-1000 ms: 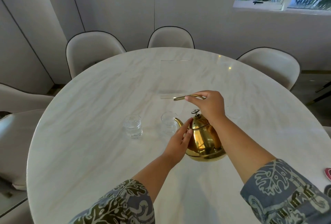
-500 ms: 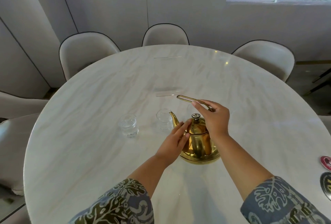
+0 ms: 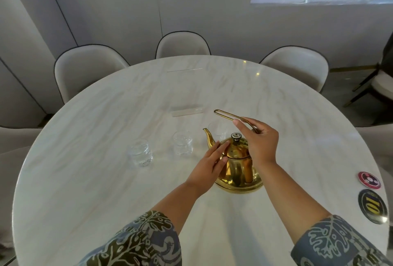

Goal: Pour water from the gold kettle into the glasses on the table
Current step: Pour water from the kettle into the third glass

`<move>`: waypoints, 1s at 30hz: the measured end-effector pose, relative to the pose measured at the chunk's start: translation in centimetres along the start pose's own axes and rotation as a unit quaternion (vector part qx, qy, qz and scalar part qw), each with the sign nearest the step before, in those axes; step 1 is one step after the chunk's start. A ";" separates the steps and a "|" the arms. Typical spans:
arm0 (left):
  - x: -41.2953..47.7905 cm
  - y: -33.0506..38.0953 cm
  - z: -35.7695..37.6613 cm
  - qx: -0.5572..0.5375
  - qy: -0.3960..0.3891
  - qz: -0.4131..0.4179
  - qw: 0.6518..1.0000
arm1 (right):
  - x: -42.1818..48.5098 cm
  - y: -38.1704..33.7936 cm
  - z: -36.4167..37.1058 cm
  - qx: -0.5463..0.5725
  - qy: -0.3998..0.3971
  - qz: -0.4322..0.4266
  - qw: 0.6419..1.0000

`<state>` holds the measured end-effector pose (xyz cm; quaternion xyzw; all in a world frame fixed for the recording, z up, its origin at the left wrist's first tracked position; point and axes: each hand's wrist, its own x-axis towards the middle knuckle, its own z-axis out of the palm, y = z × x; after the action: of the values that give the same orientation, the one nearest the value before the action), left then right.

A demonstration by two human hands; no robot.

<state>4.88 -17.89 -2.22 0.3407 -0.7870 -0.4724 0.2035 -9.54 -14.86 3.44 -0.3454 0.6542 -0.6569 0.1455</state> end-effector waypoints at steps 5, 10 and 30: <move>1.0 1.4 1.1 -0.020 -0.016 -0.002 1.000 | 1.2 -0.7 -1.4 -0.018 0.009 0.000 1.000; 2.3 2.2 1.7 -0.026 -0.023 -0.001 0.999 | 2.7 -1.0 -2.1 -0.046 0.017 0.005 0.999; 6.1 1.4 2.2 -0.127 -0.024 -0.022 0.991 | 7.9 -1.1 0.3 -0.172 -0.036 -0.002 0.984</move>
<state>-1.16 -20.53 -1.98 0.3177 -0.7178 -0.5807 0.2159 -14.77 -20.03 6.55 -0.3900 0.7511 -0.5220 0.1064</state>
